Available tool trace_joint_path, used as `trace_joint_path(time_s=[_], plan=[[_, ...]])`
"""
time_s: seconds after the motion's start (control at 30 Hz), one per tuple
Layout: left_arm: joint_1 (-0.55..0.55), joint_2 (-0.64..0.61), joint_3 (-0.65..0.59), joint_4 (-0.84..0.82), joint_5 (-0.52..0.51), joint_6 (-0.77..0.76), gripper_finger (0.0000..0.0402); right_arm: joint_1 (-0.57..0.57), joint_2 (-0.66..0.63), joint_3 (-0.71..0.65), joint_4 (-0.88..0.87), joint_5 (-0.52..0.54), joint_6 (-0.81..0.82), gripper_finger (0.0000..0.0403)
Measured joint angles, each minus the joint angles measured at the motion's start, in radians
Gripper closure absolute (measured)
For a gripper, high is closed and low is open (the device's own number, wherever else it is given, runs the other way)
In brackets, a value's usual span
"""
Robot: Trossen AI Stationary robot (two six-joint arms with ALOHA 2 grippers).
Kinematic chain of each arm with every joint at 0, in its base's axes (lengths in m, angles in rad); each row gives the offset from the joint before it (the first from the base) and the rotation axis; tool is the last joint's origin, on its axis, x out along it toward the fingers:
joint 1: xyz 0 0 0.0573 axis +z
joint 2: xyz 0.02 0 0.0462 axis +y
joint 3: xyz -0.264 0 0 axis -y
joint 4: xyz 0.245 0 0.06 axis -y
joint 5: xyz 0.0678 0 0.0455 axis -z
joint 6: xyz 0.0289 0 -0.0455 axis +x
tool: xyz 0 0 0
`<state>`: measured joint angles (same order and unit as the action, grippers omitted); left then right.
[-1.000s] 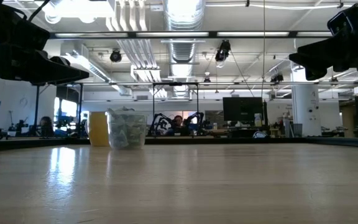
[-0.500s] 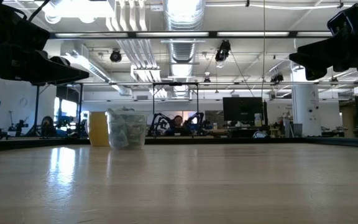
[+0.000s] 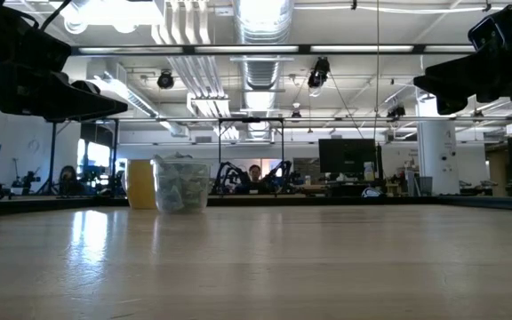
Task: Pick and place Stevia / Truvia into bins
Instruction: Return to Home Position
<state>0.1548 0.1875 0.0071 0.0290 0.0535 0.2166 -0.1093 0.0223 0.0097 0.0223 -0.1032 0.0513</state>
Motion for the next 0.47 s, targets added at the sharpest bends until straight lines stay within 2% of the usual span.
trace_joint_path(time_s=[0.47], plan=[[0.0, 0.0, 0.0, 0.0, 0.002, 0.0, 0.0217, 0.0, 0.0, 0.0, 0.0, 0.0, 0.0, 0.0274]])
